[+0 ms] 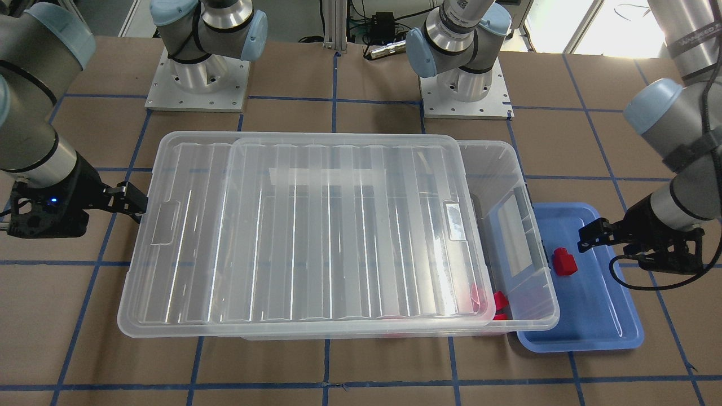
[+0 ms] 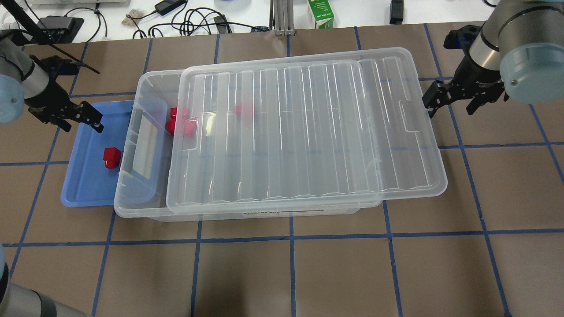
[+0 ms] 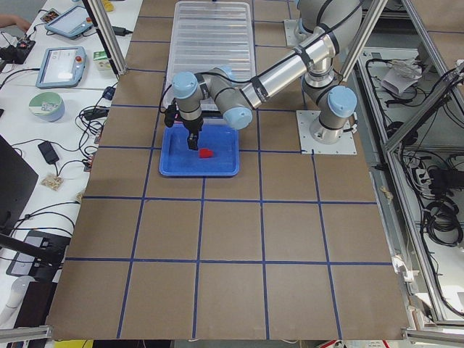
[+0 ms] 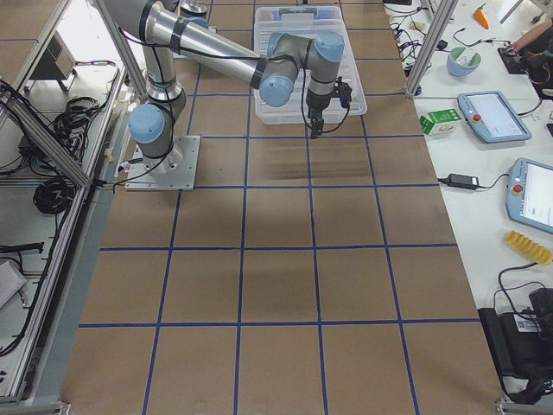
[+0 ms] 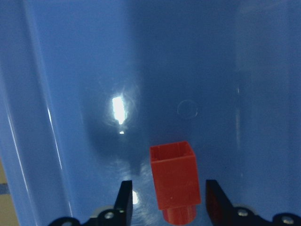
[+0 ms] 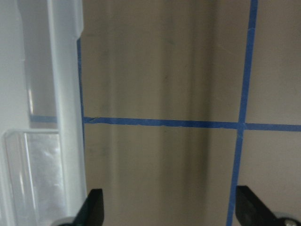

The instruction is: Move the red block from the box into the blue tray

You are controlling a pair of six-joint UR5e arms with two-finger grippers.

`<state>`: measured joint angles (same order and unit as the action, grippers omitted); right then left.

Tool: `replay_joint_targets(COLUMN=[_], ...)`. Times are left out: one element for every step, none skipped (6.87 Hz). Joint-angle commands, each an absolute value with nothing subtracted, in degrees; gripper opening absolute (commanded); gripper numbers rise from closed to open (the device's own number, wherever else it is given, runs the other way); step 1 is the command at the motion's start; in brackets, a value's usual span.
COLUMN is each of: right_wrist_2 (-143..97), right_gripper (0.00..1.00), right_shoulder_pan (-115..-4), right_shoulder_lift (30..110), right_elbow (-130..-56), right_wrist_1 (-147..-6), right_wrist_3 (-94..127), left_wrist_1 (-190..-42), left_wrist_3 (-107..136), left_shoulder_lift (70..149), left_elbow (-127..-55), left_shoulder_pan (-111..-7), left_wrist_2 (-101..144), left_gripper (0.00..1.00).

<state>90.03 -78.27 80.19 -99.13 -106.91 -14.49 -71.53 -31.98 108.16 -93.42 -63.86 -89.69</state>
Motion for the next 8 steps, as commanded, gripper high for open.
replay_joint_targets(right_wrist_2=[90.0,90.0,90.0,90.0,90.2,90.3,90.3,90.1], right_gripper=[1.00,1.00,1.00,1.00,1.00,1.00,1.00,1.00], right_shoulder_pan=[-84.8,-86.6,-88.1,-88.2,-88.2,-88.2,-88.4,-90.0], right_shoulder_lift=[80.1,80.2,80.2,79.9,79.9,80.2,81.2,83.1], right_elbow=[-99.0,-99.0,-98.4,-98.1,-97.0,-94.5,-91.5,-87.2], right_wrist_1=[-107.9,-108.6,-109.1,-109.2,-109.2,-108.6,-106.2,-101.0], right_wrist_3=[-8.4,-5.8,-5.0,-5.2,-5.4,-5.3,-5.0,-4.6], left_wrist_1=[-84.2,-86.5,-86.8,-86.7,-86.8,-86.4,-86.0,-86.7], left_wrist_3=[-27.3,-21.0,-13.5,-6.1,-3.5,-2.0,-1.5,-1.3], left_shoulder_lift=[104.2,101.5,99.3,97.5,96.3,95.7,95.1,93.6], left_elbow=[-85.5,-84.3,-84.8,-84.9,-85.3,-85.9,-86.2,-86.0], left_shoulder_pan=[-69.8,-75.2,-80.6,-85.8,-90.3,-93.7,-94.6,-94.7], left_wrist_2=[-90.7,-91.1,-91.1,-91.1,-91.1,-91.1,-91.5,-94.1], left_gripper=[1.00,1.00,1.00,1.00,1.00,1.00,1.00,1.00])
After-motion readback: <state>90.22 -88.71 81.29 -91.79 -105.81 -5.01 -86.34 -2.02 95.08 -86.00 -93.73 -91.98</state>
